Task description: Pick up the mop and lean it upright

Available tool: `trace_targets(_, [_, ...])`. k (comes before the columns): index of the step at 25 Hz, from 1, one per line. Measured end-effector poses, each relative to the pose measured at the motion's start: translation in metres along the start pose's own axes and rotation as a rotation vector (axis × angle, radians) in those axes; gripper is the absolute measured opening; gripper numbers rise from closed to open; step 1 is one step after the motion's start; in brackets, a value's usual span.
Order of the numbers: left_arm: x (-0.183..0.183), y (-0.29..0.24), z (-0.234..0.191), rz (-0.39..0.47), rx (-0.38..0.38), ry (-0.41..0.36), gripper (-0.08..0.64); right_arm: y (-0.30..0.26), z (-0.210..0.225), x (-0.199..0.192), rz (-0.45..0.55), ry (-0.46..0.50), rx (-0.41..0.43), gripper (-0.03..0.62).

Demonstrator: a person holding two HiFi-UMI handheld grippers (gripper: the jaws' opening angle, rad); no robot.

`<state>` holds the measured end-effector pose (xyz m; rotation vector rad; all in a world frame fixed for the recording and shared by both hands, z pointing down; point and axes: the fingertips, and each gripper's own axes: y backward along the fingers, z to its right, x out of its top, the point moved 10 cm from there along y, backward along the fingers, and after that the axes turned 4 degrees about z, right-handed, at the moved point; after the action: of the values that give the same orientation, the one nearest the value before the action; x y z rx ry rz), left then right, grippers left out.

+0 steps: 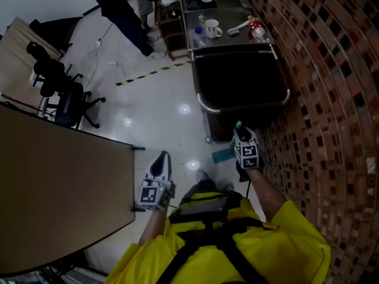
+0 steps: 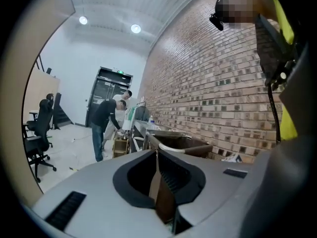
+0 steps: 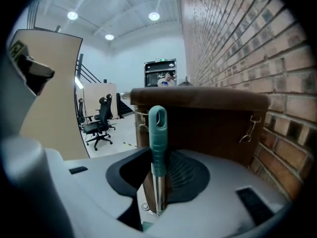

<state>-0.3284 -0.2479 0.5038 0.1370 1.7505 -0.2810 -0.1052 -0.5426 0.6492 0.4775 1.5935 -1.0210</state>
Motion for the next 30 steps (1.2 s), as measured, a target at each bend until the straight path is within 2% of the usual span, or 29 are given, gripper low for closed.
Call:
trace_targets(4, [0.006,-0.012,-0.008,0.029,-0.020,-0.003,0.014,0.059,-0.024,0.016,0.070,0.006,0.026,0.104])
trace_targets(9, [0.006,-0.017,-0.015,0.045,-0.044,-0.019,0.014,0.110,-0.028,0.076,0.203,0.025,0.076,0.103])
trace_targets(11, [0.006,-0.018,-0.015,0.048,-0.049,-0.020,0.014,0.126,-0.030,0.102,0.247,0.034,0.085,0.103])
trace_targets(14, [0.009,-0.018,-0.014,0.093,-0.108,-0.013,0.014,0.143,-0.039,0.135,0.317,0.050,0.107,0.104])
trace_targets(17, [0.010,-0.019,-0.012,0.108,-0.129,0.010,0.012,0.147,-0.048,0.150,0.340,0.063,0.130,0.103])
trace_targets(20, [0.008,-0.015,-0.015,0.118,-0.130,0.050,0.012,0.139,-0.053,0.143,0.320,0.061,0.139,0.103])
trace_targets(23, [0.009,-0.013,-0.019,0.106,-0.130,0.036,0.012,0.114,-0.050,0.120,0.290,0.046,0.136,0.102])
trace_targets(26, [0.010,-0.010,-0.021,0.125,-0.149,0.032,0.014,0.073,-0.046,0.084,0.223,0.021,0.133,0.101])
trace_targets(30, [0.006,0.002,-0.024,0.134,-0.159,0.044,0.014,0.015,-0.039,0.021,0.086,-0.005,0.110,0.101])
